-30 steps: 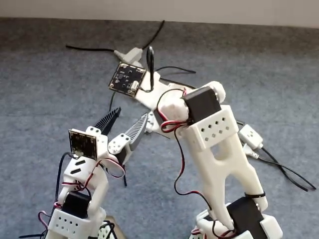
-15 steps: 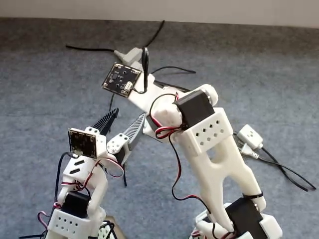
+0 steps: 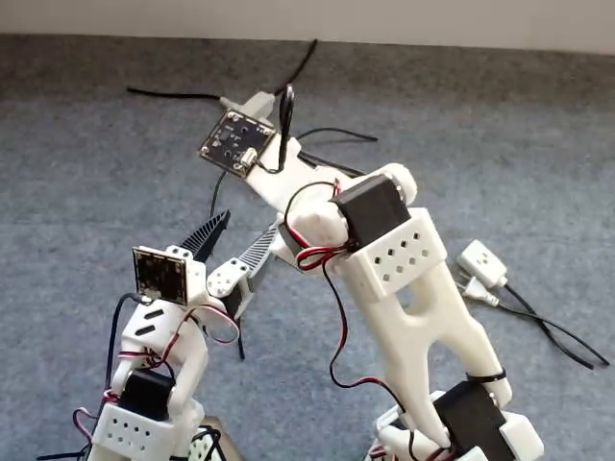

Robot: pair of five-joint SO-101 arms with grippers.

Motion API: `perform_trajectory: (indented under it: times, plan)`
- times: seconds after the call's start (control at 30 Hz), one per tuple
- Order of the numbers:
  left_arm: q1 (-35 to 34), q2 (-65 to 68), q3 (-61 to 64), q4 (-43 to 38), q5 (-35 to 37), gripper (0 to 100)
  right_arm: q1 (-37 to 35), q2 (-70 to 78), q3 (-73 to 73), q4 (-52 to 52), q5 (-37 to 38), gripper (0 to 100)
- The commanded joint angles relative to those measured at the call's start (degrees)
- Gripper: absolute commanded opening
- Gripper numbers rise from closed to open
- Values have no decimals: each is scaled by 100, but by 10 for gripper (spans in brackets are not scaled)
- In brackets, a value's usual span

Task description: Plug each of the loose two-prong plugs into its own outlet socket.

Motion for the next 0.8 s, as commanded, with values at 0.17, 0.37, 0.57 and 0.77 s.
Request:
perform_trajectory:
  times: [0.17, 0.37, 0.57, 0.77]
  plan:
    - [22, -22, 75, 26, 9, 274, 242, -40, -224, -66, 26, 8]
    - [-4, -31, 75, 26, 0, 274, 848, -31, -198, 48, 290, 8]
    - [-558, -31, 75, 9, 18, 274, 927, -40, 708, -189, 281, 8]
    - [-1279, -57, 75, 0, 9, 274, 927, -40, 1780, -453, 290, 8]
